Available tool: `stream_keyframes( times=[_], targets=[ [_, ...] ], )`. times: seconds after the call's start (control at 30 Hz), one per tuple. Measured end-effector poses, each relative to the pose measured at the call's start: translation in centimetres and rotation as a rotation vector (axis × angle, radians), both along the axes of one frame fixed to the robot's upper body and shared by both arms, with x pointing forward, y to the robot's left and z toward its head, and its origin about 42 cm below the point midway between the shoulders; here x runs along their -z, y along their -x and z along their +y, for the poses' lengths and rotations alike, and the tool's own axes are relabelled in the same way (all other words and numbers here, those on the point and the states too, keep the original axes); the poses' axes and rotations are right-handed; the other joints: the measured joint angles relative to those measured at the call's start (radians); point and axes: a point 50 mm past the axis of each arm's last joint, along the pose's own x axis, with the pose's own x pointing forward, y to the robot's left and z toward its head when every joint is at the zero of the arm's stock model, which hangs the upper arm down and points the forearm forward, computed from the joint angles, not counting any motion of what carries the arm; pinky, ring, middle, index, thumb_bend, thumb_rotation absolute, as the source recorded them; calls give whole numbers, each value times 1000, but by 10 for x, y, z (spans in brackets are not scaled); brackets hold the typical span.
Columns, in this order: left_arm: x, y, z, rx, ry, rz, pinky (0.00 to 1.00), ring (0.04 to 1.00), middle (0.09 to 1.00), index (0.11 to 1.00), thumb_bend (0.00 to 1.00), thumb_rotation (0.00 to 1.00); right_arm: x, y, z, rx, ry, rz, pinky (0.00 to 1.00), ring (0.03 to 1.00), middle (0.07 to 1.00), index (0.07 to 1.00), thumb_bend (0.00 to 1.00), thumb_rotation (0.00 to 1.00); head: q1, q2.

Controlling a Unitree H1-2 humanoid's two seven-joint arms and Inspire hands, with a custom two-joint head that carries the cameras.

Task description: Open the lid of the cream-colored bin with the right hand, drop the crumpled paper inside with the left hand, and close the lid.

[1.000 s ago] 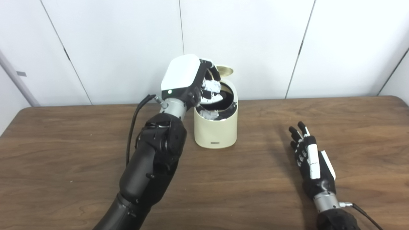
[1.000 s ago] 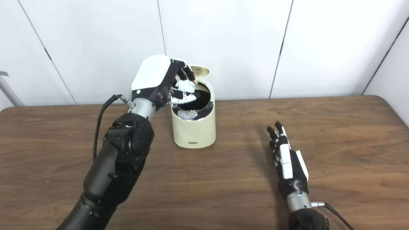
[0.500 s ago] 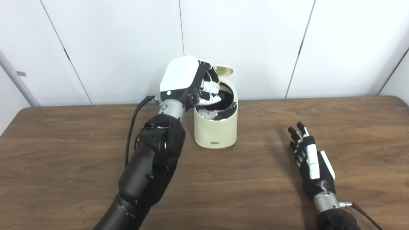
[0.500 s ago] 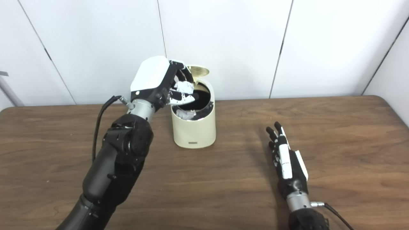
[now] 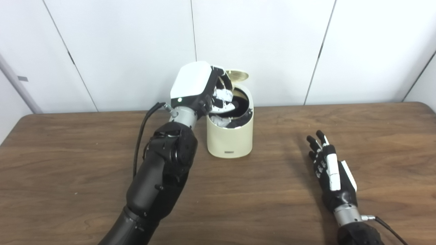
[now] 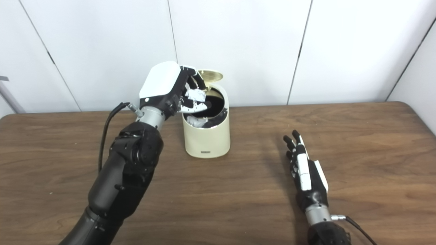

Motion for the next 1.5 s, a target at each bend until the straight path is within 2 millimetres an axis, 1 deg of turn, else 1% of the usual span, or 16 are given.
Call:
stream_keyframes(
  times=[0.4,0.67,0.93,1.1,1.23,1.3,1.33,1.47,1.5],
  targets=[
    [5,-3,1,-4,-7,17,279,382,504,522,467,0,0,0,-1,2,-4,0,1000,1000,949,1000,648,1000,-3,2],
    [9,-5,0,-8,-13,27,286,372,489,519,467,0,0,0,-1,4,-10,0,1000,1000,944,1000,650,1000,-2,2],
    [10,-6,0,-15,-12,19,283,375,494,519,467,0,0,0,-2,1,-15,-1,1000,1000,946,1000,639,1000,-6,0],
    [12,-7,-1,-14,-13,19,279,378,492,517,467,0,0,0,-2,2,-16,-1,1000,1000,945,1000,652,1000,-6,0],
    [13,-7,-3,-7,-4,26,280,386,504,515,468,0,0,0,-2,4,-16,-2,1000,1000,944,1000,645,1000,-6,0],
    [13,-7,-4,-3,5,29,259,390,524,516,465,0,0,0,-3,4,-19,-3,1000,1000,943,1000,648,1000,-9,0],
    [13,-7,-4,-2,6,29,271,391,519,513,466,0,0,0,-3,5,-20,-3,1000,1000,943,1000,650,1000,-9,0],
    [15,-7,-5,-1,3,31,254,385,519,523,464,0,0,1,-3,6,-24,-3,1000,1000,945,1000,659,1000,-11,0],
    [16,-8,-6,-1,1,33,267,383,511,520,465,0,0,1,-3,6,-24,-3,1000,1000,947,1000,659,1000,-9,2]
  ],
)
